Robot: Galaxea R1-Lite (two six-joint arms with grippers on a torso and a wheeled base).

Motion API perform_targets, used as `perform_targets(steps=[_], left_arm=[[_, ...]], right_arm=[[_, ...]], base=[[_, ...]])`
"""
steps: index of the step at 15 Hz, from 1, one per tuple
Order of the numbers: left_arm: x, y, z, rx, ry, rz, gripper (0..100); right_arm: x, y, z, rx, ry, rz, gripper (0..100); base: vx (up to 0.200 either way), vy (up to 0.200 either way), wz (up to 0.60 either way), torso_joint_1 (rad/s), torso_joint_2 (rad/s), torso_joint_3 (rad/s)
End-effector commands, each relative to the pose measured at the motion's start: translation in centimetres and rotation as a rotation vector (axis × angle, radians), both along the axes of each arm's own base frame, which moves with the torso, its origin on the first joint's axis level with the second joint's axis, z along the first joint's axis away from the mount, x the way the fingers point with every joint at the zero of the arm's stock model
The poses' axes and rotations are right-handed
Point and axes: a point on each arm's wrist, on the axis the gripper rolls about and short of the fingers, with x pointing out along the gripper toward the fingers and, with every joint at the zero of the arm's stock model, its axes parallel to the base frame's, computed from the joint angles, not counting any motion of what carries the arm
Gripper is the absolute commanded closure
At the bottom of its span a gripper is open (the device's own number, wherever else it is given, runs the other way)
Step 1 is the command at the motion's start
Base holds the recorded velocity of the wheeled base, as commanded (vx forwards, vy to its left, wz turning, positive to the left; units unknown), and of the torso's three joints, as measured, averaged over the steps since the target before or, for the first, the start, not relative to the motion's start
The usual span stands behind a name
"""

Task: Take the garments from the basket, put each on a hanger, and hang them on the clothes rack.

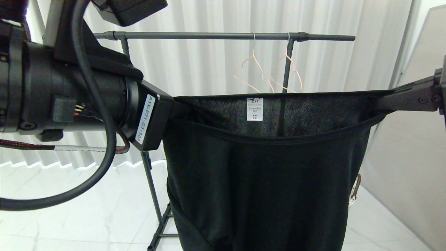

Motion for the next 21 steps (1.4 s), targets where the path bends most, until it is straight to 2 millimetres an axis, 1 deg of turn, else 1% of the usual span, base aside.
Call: perform_targets(steps=[1, 4, 6, 8, 10, 11, 12, 13, 14, 15, 17, 18, 19, 21], left_arm=[[0.0, 0.0, -0.4, 0.011, 0.009, 0.003, 100], [-0.1, 0.3, -0.6, 0.017, 0.012, 0.006, 100], [0.3, 0.6, -1.3, 0.055, 0.012, 0.073, 100], [0.8, 1.0, -2.2, 0.102, 0.018, 0.145, 100], [0.9, 0.9, -2.4, 0.112, 0.02, 0.152, 100], [0.9, 0.9, -2.3, 0.112, 0.016, 0.154, 100], [0.8, 1.1, -2.2, 0.112, 0.007, 0.168, 100], [0.3, 1.7, -1.8, 0.112, -0.019, 0.203, 100], [0.2, 2.5, -1.6, 0.117, -0.034, 0.243, 100], [0.2, 3.5, -1.4, 0.114, -0.043, 0.283, 100], [0.2, 4.8, -1.2, 0.1, -0.048, 0.341, 100], [-0.1, 6.2, -1.3, 0.098, -0.05, 0.393, 100], [-0.5, 7.5, -1.6, 0.103, -0.049, 0.435, 100], [-1.0, 9.1, -2.3, 0.111, -0.037, 0.507, 100]], right_arm=[[-0.1, -0.1, -0.1, -0.003, 0.003, 0.001, 0], [-0.7, -0.7, -0.5, -0.01, 0.008, 0.001, 0], [-1.8, -1.7, -1.4, -0.034, 0.005, 0.011, 0], [-2.7, -2.5, -1.2, -0.009, -0.004, 0.027, 0], [-3.0, -2.9, -1.2, 0.005, -0.003, 0.044, 0], [-2.9, -3.1, -1.2, 0.001, -0.005, 0.019, 0], [-2.4, -3.6, -1.3, -0.027, -0.008, -0.066, 0], [-1.7, -4.2, -1.6, -0.076, -0.008, -0.189, 0], [-1.0, -5.0, -2.0, -0.137, 0.002, -0.323, 0], [-0.5, -6.1, -2.5, -0.205, 0.019, -0.47, 0], [-0.3, -7.1, -2.9, -0.231, 0.039, -0.579, 0], [0.0, -7.7, -3.6, -0.26, 0.06, -0.637, 0], [-0.2, -8.4, -4.2, -0.301, 0.062, -0.709, 0], [-0.7, -9.3, -5.1, -0.331, 0.075, -0.786, 0]], base=[[0.0, 0.0, 0.0, 0.0, 0.0, 0.0], [0.0, 0.0, 0.0, 0.0, 0.0, 0.0], [0.0, 0.0, 0.0, 0.0, 0.0, 0.0], [0.0, 0.0, 0.0, 0.0, 0.0, 0.0], [0.0, 0.0, 0.0, 0.0, 0.0, 0.0], [0.0, 0.0, 0.0, 0.0, 0.0, 0.0], [0.0, 0.0, 0.0, 0.0, 0.0, 0.0], [0.0, 0.0, 0.0, 0.0, 0.0, 0.0], [0.0, 0.0, 0.0, 0.0, 0.0, 0.0], [0.0, 0.0, 0.0, 0.0, 0.0, 0.0], [0.0, 0.0, 0.0, 0.0, 0.0, 0.0], [0.0, 0.0, 0.0, 0.0, 0.0, 0.0], [0.0, 0.0, 0.0, 0.0, 0.0, 0.0], [0.0, 0.0, 0.0, 0.0, 0.0, 0.0]])
